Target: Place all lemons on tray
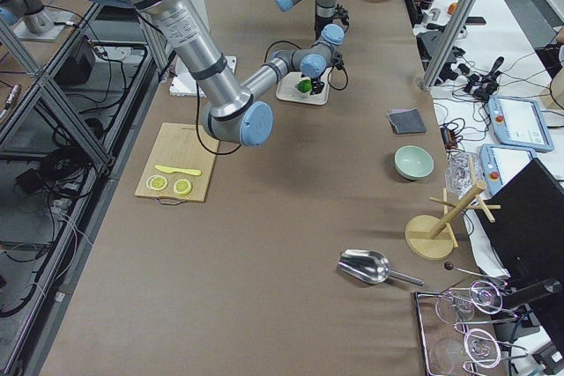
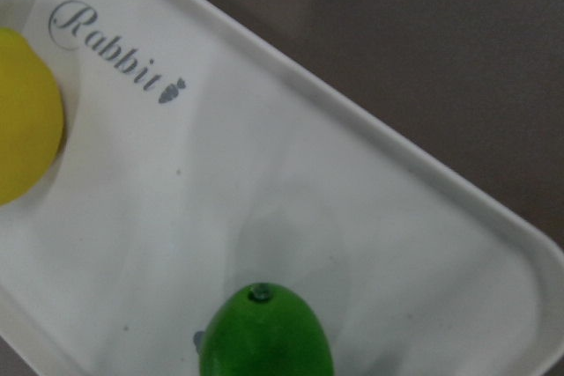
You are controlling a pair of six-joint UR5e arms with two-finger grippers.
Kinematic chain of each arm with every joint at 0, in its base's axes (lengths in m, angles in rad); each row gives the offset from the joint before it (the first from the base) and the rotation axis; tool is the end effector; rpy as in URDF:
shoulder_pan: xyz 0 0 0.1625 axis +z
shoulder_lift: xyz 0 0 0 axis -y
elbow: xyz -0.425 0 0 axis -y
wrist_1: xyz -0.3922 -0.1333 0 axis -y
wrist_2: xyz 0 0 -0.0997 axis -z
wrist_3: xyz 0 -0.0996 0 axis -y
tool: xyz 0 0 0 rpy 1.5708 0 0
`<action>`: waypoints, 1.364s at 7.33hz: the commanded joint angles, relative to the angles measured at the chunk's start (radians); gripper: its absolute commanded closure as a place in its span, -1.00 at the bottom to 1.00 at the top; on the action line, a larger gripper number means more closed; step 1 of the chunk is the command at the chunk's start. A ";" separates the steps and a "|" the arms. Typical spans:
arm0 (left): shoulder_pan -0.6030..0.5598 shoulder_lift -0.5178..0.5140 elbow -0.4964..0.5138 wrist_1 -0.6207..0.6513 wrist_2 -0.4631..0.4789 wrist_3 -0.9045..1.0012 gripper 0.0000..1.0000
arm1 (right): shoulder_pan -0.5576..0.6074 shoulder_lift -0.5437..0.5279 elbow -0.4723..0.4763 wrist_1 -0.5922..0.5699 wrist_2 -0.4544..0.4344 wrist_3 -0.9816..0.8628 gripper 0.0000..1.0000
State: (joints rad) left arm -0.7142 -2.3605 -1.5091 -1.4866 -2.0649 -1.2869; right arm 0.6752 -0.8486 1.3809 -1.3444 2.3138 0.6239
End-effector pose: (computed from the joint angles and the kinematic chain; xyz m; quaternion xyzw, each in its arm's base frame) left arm 0.4929 -0.5412 0.2110 -0.0569 0.3804 -0.1208 0.9151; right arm -0.5377 -0.5151 0.2670 0.0179 -0.4821 -0.2504 0.8394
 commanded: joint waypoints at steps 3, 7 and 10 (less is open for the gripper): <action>-0.197 0.224 -0.192 0.080 -0.104 0.274 -0.96 | 0.220 -0.032 -0.014 -0.030 0.154 -0.006 -0.98; -0.355 0.449 -0.266 0.077 -0.173 0.532 -0.96 | 0.372 -0.232 0.073 -0.022 0.151 -0.024 -0.97; -0.482 0.596 -0.260 0.065 -0.204 0.780 -0.96 | 0.451 -0.496 0.279 -0.022 0.141 -0.102 -0.97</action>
State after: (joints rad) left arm -1.1422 -1.8275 -1.7728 -1.4183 -2.2578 -0.6191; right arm 1.0992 -1.2191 1.5536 -1.3666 2.4629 0.5417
